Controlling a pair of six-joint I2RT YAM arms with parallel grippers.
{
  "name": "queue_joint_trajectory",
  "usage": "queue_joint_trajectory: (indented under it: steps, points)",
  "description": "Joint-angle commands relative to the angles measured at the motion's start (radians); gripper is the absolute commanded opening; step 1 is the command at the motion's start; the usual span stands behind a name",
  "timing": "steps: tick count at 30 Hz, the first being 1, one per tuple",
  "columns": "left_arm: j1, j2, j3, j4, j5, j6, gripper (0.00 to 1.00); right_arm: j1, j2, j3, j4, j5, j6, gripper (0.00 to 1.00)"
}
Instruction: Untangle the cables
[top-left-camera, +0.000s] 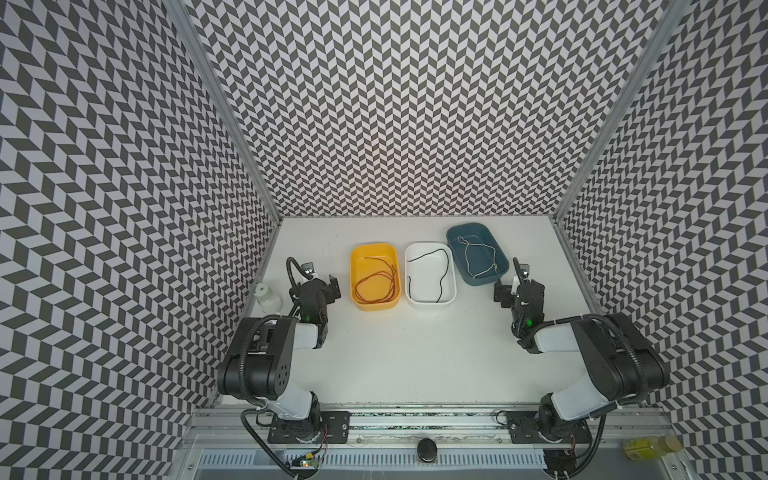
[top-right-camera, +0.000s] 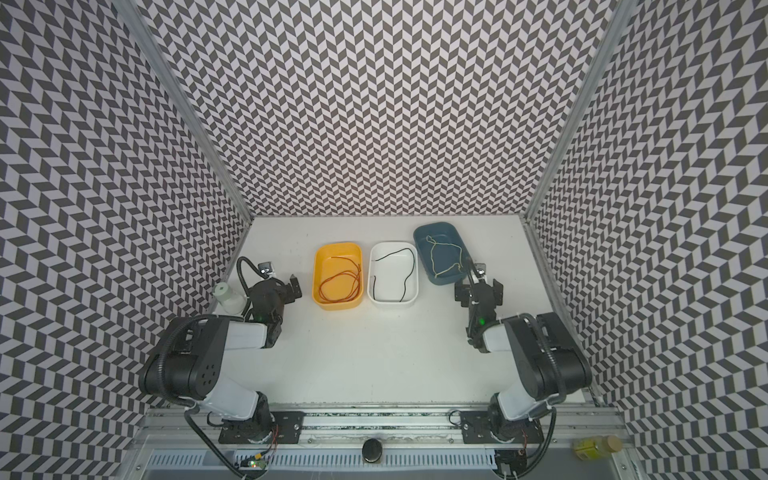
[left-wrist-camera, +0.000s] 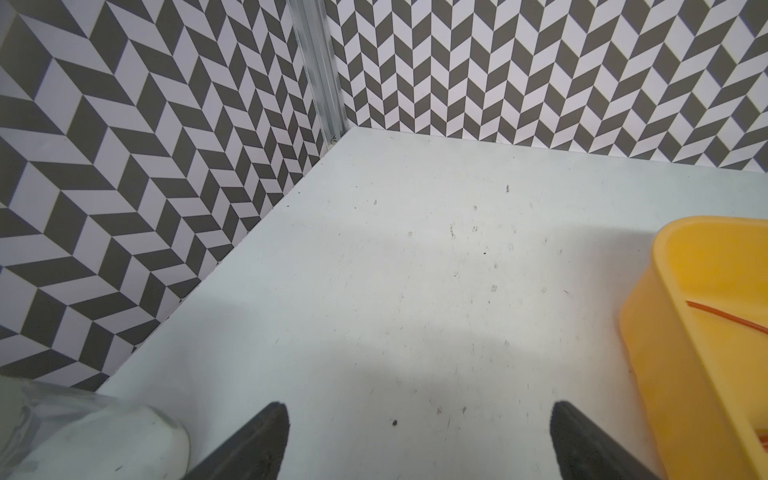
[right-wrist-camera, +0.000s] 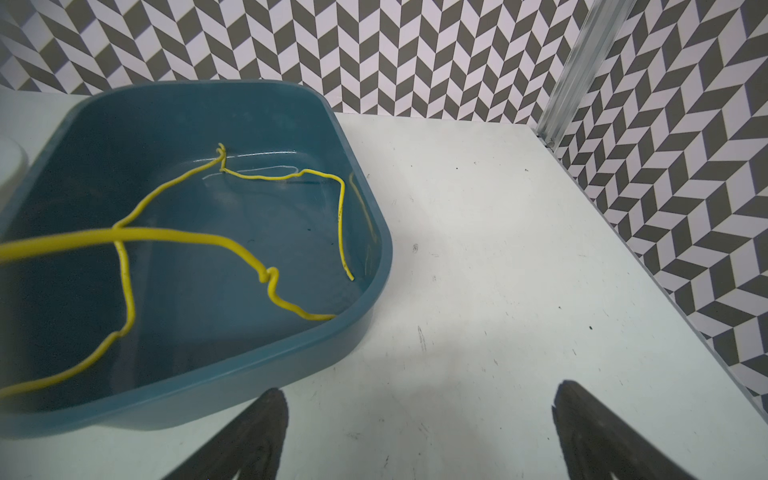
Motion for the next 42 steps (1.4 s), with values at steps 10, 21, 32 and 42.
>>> queue_joint_trajectory:
  steps: [10,21,32,42]
  points:
    - [0.008,-0.002,-0.001,0.031,0.009,0.004,1.00,-0.007,0.004,0.009,0.025,-0.006,-0.011,0.99]
    - [0.008,-0.006,0.000,0.022,0.010,0.002,1.00,-0.006,0.004,0.009,0.025,-0.006,-0.012,0.99]
    - [0.008,-0.006,0.000,0.022,0.010,0.003,1.00,-0.006,0.005,0.008,0.025,-0.006,-0.011,0.99]
    - [0.008,-0.005,0.000,0.022,0.009,0.004,1.00,-0.007,0.004,0.008,0.024,-0.006,-0.012,0.99]
